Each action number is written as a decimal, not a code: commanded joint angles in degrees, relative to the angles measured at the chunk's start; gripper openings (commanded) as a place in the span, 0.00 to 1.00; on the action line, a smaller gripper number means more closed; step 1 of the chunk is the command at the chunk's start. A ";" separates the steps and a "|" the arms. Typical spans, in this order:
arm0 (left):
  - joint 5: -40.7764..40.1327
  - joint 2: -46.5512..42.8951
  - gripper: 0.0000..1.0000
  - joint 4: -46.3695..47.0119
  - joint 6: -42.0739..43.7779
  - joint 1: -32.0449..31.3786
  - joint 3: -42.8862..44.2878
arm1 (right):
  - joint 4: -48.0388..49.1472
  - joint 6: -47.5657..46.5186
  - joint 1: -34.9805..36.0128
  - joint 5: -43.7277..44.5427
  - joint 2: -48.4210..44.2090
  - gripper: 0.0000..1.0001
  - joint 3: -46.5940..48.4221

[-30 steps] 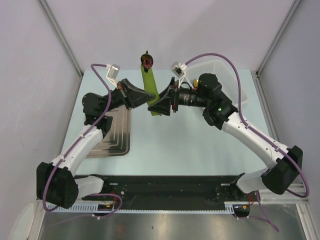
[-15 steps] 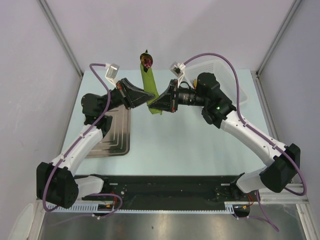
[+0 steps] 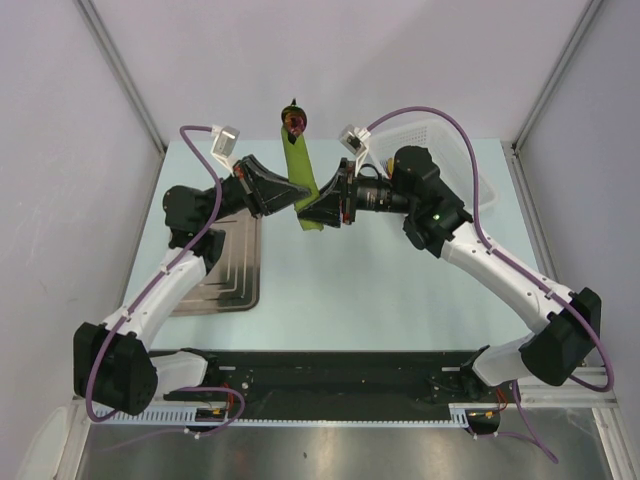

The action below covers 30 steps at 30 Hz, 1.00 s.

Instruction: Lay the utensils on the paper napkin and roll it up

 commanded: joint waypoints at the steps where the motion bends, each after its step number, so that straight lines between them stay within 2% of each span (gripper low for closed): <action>1: -3.21 -0.35 0.00 3.95 -0.24 0.43 3.87 | -2.14 -2.12 1.34 0.02 -1.54 0.41 -1.07; 7: -3.21 -0.43 0.00 3.86 -0.33 0.43 4.05 | -2.67 -2.91 1.70 -0.32 -1.01 0.43 -1.42; 9: -3.21 -0.43 0.00 3.78 -0.33 0.43 4.05 | -2.41 -3.27 1.52 -1.20 -1.01 0.28 -1.51; 10: -3.12 -0.52 0.00 3.86 -0.33 0.43 4.05 | -1.97 -3.44 1.43 -1.64 -1.10 0.08 -1.51; 11: -3.21 -0.61 0.00 3.78 -0.24 0.43 3.96 | -1.62 -3.53 1.35 -1.73 -1.10 0.00 -1.42; 14: -3.12 -0.43 0.00 3.95 -0.24 0.43 4.05 | -1.70 -4.23 0.99 -2.09 -1.27 0.00 -1.07; 15: -3.12 -0.43 0.00 3.95 -0.24 0.43 4.05 | -2.14 -4.23 0.65 -1.74 -1.27 0.09 -0.46; 16: -3.12 -0.26 0.00 4.13 -0.24 0.43 4.22 | -2.58 -4.15 0.47 -1.47 -1.36 0.42 -0.11; 17: -3.12 -0.34 0.00 4.13 -0.33 0.43 4.22 | -3.62 -4.41 0.21 -0.86 -1.54 0.56 0.42; 19: -2.95 -0.17 0.00 4.13 -0.33 0.43 4.40 | -5.21 -5.11 -0.58 -0.15 -1.63 0.73 2.09; 22: -2.77 -0.26 0.00 4.04 -0.42 0.43 4.40 | -7.33 -4.94 -2.16 0.20 -1.80 0.73 4.02; 30: -2.51 0.27 0.00 4.92 -1.12 0.43 4.40 | -5.04 -2.13 -4.01 0.03 -1.28 0.76 7.10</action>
